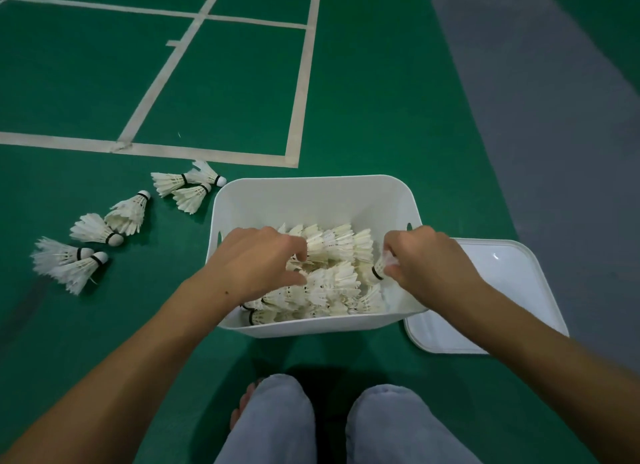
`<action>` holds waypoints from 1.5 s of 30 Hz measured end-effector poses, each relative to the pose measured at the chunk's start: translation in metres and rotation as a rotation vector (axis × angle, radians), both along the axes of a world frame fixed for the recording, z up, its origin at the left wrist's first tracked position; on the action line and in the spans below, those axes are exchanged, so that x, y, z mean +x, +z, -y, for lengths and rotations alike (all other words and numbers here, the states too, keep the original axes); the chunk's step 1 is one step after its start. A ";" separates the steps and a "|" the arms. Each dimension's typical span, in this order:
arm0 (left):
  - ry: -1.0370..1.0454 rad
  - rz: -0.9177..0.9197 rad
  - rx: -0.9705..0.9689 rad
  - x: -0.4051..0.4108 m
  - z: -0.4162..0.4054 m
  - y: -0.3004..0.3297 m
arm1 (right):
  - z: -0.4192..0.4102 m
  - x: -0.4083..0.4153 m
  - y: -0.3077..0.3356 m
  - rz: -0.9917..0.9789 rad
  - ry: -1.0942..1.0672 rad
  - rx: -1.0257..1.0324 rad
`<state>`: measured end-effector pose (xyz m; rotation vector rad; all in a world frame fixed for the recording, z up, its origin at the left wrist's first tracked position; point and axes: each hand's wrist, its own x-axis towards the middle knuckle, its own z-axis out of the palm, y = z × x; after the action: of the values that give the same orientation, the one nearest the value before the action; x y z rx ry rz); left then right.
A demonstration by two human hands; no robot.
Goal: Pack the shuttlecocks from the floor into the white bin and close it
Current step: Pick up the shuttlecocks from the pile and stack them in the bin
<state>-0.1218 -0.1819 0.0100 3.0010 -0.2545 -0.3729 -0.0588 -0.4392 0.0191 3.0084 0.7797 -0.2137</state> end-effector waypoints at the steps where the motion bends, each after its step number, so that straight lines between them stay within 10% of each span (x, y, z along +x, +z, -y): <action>1: -0.022 -0.038 0.050 0.002 0.003 -0.002 | -0.003 0.000 -0.006 -0.035 -0.017 -0.018; 20: -0.009 -0.080 -0.025 0.006 -0.001 -0.023 | -0.022 0.012 -0.053 -1.006 -0.707 0.566; 28: 0.021 0.211 -0.603 -0.004 0.000 -0.012 | -0.016 0.011 -0.014 -0.564 -0.314 0.262; 36: 0.076 0.338 -0.985 0.001 0.021 0.001 | -0.039 -0.029 0.009 -0.758 -0.019 0.943; 45: 0.237 0.445 -1.045 0.013 0.040 0.003 | -0.008 -0.008 0.001 -0.301 -0.020 0.658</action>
<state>-0.1088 -0.2221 0.0131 1.9944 -0.0742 0.3638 -0.0669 -0.4314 0.0206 3.6561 1.0096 -0.5115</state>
